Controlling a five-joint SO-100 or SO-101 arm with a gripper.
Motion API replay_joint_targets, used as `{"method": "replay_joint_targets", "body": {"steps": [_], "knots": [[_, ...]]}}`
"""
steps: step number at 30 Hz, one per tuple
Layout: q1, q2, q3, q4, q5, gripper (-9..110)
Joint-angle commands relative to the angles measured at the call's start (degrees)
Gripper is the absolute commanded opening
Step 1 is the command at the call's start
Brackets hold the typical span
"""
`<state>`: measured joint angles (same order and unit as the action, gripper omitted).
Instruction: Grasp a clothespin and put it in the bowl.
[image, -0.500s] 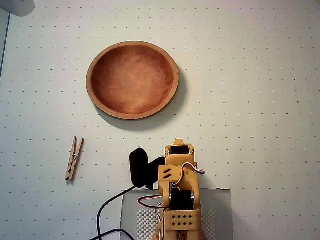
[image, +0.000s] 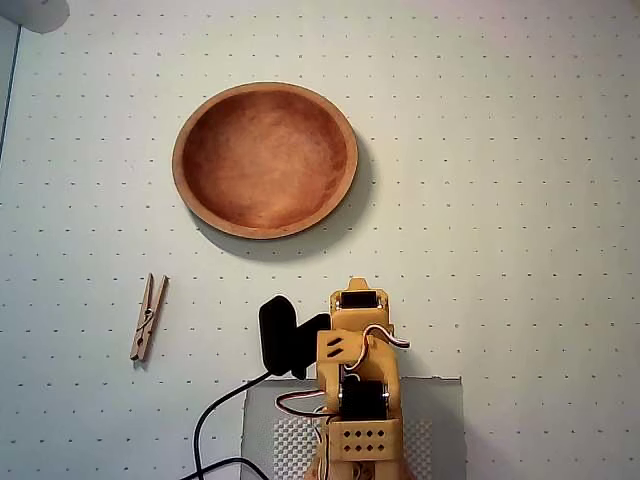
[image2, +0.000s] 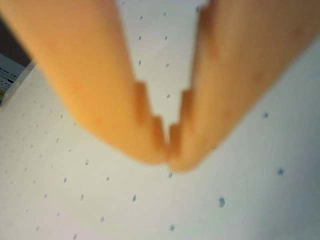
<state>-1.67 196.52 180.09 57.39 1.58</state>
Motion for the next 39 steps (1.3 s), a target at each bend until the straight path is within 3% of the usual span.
{"method": "replay_joint_targets", "body": {"steps": [1, 28, 34, 39], "knots": [[-0.09, 0.79, -1.05, -0.18, -0.44, -3], [-1.41, 0.70, -1.67, -0.18, -0.44, -3], [-2.46, 0.53, -15.56, 0.70, -2.37, -3], [-2.37, -0.26, -29.88, 0.70, -14.94, -3]]}}
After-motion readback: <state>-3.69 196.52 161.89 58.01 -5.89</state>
